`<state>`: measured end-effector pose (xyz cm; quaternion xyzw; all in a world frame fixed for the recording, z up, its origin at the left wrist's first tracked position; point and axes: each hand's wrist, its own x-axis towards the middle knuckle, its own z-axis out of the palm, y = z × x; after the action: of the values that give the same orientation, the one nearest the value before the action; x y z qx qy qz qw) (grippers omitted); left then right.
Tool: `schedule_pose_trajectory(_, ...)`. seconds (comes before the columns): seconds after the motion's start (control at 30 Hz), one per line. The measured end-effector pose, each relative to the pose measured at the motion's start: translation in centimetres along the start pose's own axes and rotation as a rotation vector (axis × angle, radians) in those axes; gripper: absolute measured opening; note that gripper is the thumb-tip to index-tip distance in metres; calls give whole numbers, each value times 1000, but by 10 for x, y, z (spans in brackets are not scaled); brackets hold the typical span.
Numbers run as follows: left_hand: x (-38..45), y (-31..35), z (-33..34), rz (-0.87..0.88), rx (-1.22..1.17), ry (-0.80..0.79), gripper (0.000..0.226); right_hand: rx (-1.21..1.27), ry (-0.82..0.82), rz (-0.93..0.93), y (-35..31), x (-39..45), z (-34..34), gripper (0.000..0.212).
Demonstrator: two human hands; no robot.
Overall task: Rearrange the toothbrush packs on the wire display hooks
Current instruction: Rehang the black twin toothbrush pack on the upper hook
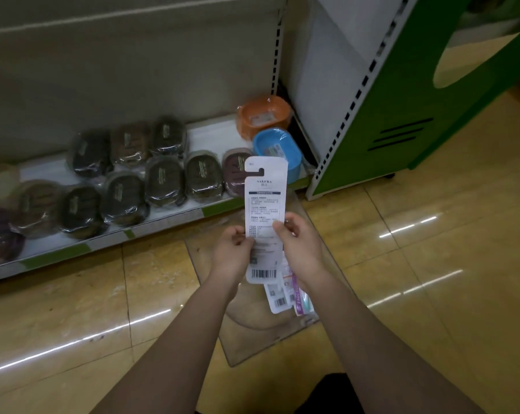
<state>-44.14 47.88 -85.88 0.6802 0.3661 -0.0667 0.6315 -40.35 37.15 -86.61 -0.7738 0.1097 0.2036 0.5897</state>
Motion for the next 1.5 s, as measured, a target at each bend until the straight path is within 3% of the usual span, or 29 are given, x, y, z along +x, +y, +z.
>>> schedule_pose_trajectory(0.7,-244,317,-69,188,51,-112,11,249,-15,-158,-323,-205,-120,11)
schedule_pose_trajectory(0.93,-307,406,-92,291,-18,-23,11,214,-17,-280,-426,-252,-141,11)
schedule_pose_trajectory(1.5,-418,544,-172,575,-203,232,15,159,-333,-606,-617,-323,-146,10)
